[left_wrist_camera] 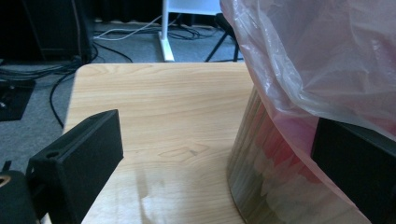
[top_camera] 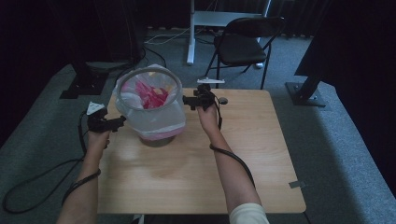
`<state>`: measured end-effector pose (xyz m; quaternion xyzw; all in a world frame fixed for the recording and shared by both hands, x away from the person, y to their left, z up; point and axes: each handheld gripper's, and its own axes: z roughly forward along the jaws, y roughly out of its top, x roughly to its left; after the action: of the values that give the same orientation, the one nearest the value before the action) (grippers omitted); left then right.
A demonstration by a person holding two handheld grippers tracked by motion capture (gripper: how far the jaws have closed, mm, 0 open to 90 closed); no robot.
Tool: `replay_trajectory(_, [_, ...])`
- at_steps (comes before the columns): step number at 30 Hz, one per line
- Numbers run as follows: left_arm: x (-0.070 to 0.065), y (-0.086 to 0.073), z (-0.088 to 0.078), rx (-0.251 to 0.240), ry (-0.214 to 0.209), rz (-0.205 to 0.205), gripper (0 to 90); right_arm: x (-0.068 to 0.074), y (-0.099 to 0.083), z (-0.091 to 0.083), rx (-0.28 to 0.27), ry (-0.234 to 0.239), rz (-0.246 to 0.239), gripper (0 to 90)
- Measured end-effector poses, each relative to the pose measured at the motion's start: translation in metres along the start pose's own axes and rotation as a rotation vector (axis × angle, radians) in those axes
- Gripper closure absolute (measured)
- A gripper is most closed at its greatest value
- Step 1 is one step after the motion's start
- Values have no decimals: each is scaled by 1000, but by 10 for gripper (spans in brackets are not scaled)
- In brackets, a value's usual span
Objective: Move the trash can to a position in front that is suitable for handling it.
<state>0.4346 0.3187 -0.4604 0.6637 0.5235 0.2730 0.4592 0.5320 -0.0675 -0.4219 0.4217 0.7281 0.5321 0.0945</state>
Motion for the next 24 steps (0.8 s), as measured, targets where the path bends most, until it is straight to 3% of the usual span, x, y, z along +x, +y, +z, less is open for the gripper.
replay_trajectory(8, [-15,2,10,9,-48,5,22,-15,-4,-20,16,10,5,134])
replay_trajectory(14, [-31,7,18,27,-60,38,22,-28,-9,-36,19,22,16,134])
replay_trajectory(24, [-58,10,31,40,-114,57,27,-49,-16,-65,14,15,16,138])
